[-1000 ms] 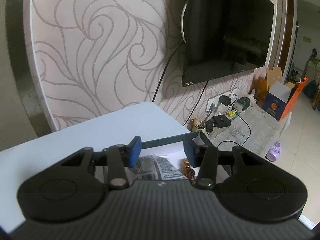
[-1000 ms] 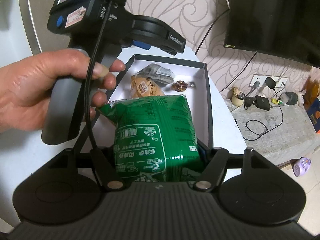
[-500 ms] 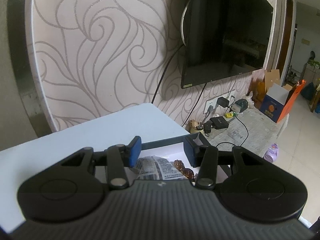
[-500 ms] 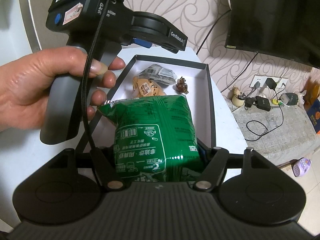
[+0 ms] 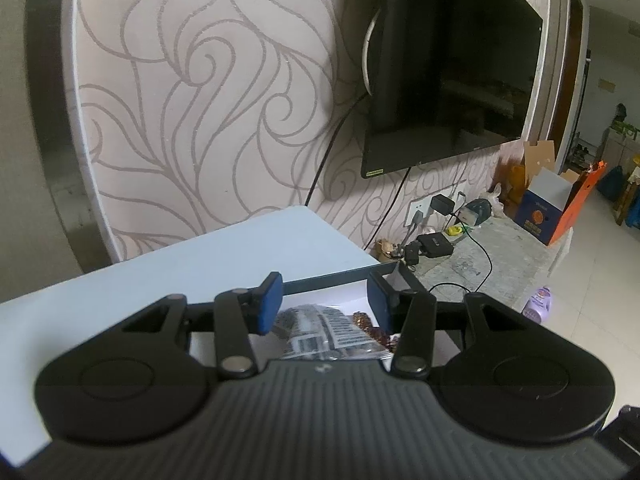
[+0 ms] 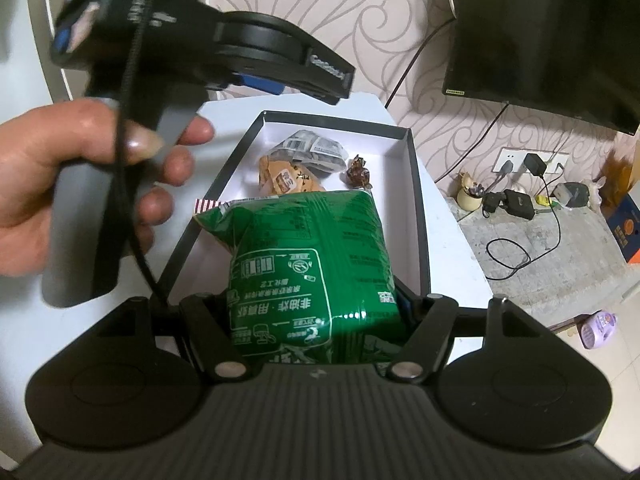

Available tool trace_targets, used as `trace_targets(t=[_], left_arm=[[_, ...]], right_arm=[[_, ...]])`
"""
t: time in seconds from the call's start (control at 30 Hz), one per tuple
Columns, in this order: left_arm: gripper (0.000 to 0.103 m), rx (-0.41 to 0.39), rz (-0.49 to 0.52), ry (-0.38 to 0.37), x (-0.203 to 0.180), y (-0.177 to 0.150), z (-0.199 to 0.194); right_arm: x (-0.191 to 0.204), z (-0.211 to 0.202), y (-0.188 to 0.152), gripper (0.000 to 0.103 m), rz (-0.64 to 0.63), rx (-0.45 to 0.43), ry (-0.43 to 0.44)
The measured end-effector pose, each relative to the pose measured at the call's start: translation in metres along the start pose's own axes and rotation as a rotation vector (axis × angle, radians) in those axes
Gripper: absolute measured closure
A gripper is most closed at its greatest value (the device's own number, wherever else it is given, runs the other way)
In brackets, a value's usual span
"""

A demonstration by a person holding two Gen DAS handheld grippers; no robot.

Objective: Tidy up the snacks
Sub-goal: 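Open left gripper releasing clear packet while right gripper releases green bag into box, then move both tools away from the box toward the remaining snacks on table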

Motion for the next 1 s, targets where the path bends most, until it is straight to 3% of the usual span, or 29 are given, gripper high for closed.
trace_targets(t=[0.3, 0.57, 0.83, 1.0], left_arm=[[0.054, 0.001, -0.016, 0.022, 0.02, 0.0, -0.009], [0.054, -0.007, -0.019, 0.016, 0.024, -0.002, -0.019], [0.054, -0.019, -0.022, 0.019, 0.032, -0.004, -0.034], [0.054, -0.03, -0.023, 0.037, 0.043, -0.007, -0.048]], right_arm=[[-0.003, 0.004, 0.002, 0.014, 0.044, 0.008, -0.011], [0.008, -0.015, 0.009, 0.012, 0.012, -0.047, -0.011], [0.003, -0.052, 0.013, 0.013, 0.048, -0.167, -0.028], [0.0, -0.043, -0.004, 0.019, 0.05, -0.107, -0.037]])
Point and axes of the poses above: each gripper's, at about its wrist camera, not at the fingertips, and z roughly the way its jaws point, x to its left, y to its top, the point moved 10 cm from there along z, roughly the way its jaws point, and after that the axes turned 6 degrees about y, right-handed, at the moved point
